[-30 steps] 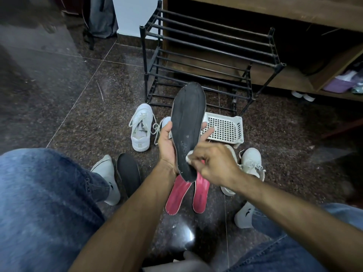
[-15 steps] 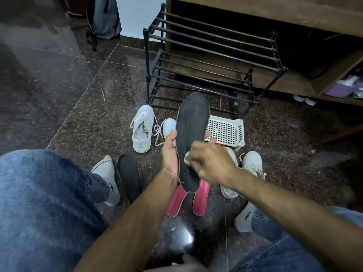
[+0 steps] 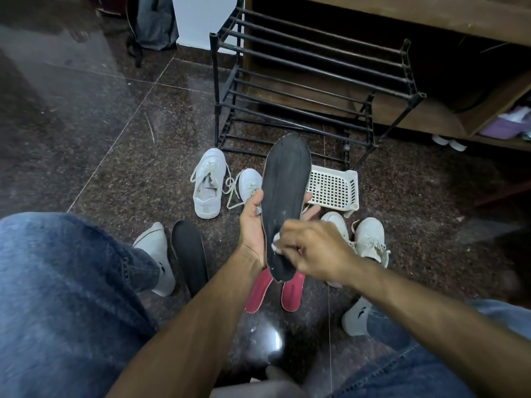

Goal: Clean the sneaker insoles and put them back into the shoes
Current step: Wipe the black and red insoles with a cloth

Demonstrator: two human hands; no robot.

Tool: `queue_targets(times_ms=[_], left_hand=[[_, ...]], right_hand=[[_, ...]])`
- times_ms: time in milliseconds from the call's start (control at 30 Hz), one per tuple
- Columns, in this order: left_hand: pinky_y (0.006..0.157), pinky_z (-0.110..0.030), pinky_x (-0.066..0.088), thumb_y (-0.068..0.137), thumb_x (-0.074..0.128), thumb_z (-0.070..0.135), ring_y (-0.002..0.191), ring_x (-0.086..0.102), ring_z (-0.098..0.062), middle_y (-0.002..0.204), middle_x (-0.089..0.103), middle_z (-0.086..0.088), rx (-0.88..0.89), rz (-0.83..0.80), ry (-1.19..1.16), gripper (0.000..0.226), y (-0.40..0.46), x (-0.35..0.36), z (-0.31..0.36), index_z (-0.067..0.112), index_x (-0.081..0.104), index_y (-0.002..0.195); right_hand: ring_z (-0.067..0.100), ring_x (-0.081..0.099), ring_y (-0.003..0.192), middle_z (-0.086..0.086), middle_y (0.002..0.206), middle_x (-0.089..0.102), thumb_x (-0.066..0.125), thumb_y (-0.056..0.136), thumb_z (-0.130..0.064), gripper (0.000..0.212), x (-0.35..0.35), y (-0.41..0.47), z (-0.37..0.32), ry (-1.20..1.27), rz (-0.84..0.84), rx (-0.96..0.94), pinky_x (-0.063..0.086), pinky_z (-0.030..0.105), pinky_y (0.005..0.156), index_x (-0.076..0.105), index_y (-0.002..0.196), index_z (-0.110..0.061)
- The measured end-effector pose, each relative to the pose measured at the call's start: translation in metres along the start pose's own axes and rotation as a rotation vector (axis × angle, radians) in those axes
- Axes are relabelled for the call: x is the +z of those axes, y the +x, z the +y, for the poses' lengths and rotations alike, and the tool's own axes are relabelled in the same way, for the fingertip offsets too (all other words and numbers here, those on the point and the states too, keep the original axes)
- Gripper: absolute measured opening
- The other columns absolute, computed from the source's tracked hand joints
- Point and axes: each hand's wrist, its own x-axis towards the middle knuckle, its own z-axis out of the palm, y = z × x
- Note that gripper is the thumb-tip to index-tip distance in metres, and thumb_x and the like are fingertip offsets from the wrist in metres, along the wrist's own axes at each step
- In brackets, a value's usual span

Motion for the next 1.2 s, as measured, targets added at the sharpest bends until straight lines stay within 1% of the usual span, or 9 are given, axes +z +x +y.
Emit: queue_targets(times_ms=[167, 267, 367, 500, 600, 700, 800, 1000, 1200], left_hand=[[0.074, -0.048, 0.059, 0.093, 0.035, 0.051, 0.082, 0.071, -0.028, 0.091, 0.073, -0.012, -0.023, -0.026, 0.093, 0.057, 0.0, 0.008, -0.004, 0.01, 0.076, 0.091], [0.087, -0.04, 0.056, 0.094, 0.036, 0.046, 0.098, 0.069, -0.034, 0.109, 0.07, -0.02, 0.049, 0.019, 0.032, 0.059, 0.0, 0.009, 0.002, 0.001, 0.072, 0.107], [0.112, -0.05, 0.034, 0.091, 0.039, 0.049, 0.126, 0.05, -0.045, 0.139, 0.051, -0.024, 0.042, 0.037, 0.029, 0.068, 0.001, 0.002, 0.002, -0.001, 0.054, 0.134], [0.097, -0.051, 0.046, 0.091, 0.039, 0.052, 0.103, 0.065, -0.033, 0.11, 0.069, -0.015, -0.011, 0.004, 0.063, 0.058, 0.003, -0.004, -0.005, 0.008, 0.07, 0.111], [0.091, -0.055, 0.048, 0.084, 0.045, 0.053, 0.103, 0.063, -0.032, 0.111, 0.067, -0.011, -0.044, -0.008, 0.113, 0.054, 0.0, 0.005, -0.001, 0.014, 0.064, 0.116], [0.101, -0.04, 0.047, 0.084, 0.046, 0.049, 0.111, 0.062, -0.031, 0.124, 0.063, -0.017, 0.016, 0.024, 0.064, 0.062, 0.001, -0.001, 0.004, 0.006, 0.062, 0.125], [0.117, -0.046, 0.028, 0.086, 0.044, 0.051, 0.134, 0.044, -0.034, 0.144, 0.047, -0.019, 0.005, 0.007, 0.073, 0.073, 0.004, -0.007, 0.003, 0.001, 0.048, 0.14], [0.091, -0.069, 0.041, 0.086, 0.042, 0.056, 0.097, 0.063, -0.032, 0.108, 0.067, -0.011, -0.126, -0.048, 0.123, 0.054, 0.001, -0.001, -0.005, 0.017, 0.065, 0.116], [0.092, -0.043, 0.047, 0.087, 0.045, 0.053, 0.097, 0.063, -0.03, 0.104, 0.069, -0.013, -0.048, 0.019, 0.07, 0.054, 0.006, -0.006, -0.002, 0.012, 0.073, 0.106]], right_hand=[[0.03, 0.063, 0.087, -0.004, 0.093, 0.063, 0.057, 0.086, -0.022, 0.017, -0.018, 0.039, 0.033, -0.146, 0.111, 0.259, 0.05, 0.037, 0.07, 0.074, 0.09, -0.021], [0.029, 0.063, 0.075, -0.004, 0.083, 0.063, 0.061, 0.08, -0.016, 0.012, -0.008, 0.026, 0.015, -0.032, 0.071, 0.15, 0.051, 0.037, 0.062, 0.073, 0.082, -0.019], [0.03, 0.061, 0.068, -0.005, 0.079, 0.06, 0.061, 0.078, -0.015, 0.011, 0.002, 0.005, -0.001, -0.006, -0.066, 0.045, 0.048, 0.036, 0.056, 0.071, 0.078, -0.019], [0.03, 0.063, 0.085, -0.005, 0.093, 0.063, 0.056, 0.087, -0.023, 0.017, -0.01, 0.031, 0.027, -0.146, 0.022, 0.222, 0.05, 0.038, 0.069, 0.072, 0.092, -0.022], [0.027, 0.062, 0.091, -0.005, 0.097, 0.064, 0.057, 0.087, -0.022, 0.017, -0.012, 0.044, 0.03, -0.125, 0.086, 0.351, 0.048, 0.033, 0.073, 0.073, 0.093, -0.023], [0.026, 0.062, 0.091, -0.006, 0.095, 0.065, 0.057, 0.085, -0.018, 0.018, 0.0, 0.031, 0.014, -0.035, 0.014, 0.347, 0.049, 0.033, 0.074, 0.073, 0.09, -0.024], [0.026, 0.061, 0.092, -0.005, 0.097, 0.064, 0.053, 0.086, -0.019, 0.02, 0.001, 0.016, 0.006, -0.07, -0.077, 0.273, 0.051, 0.038, 0.076, 0.072, 0.093, -0.023], [0.029, 0.064, 0.089, -0.003, 0.094, 0.069, 0.058, 0.077, -0.021, 0.016, -0.019, 0.054, 0.041, -0.201, -0.014, 0.405, 0.051, 0.034, 0.074, 0.071, 0.084, -0.027], [0.027, 0.062, 0.092, -0.006, 0.099, 0.065, 0.054, 0.084, -0.025, 0.019, -0.014, 0.035, 0.015, -0.235, -0.191, 0.188, 0.04, 0.03, 0.07, 0.07, 0.094, -0.026]])
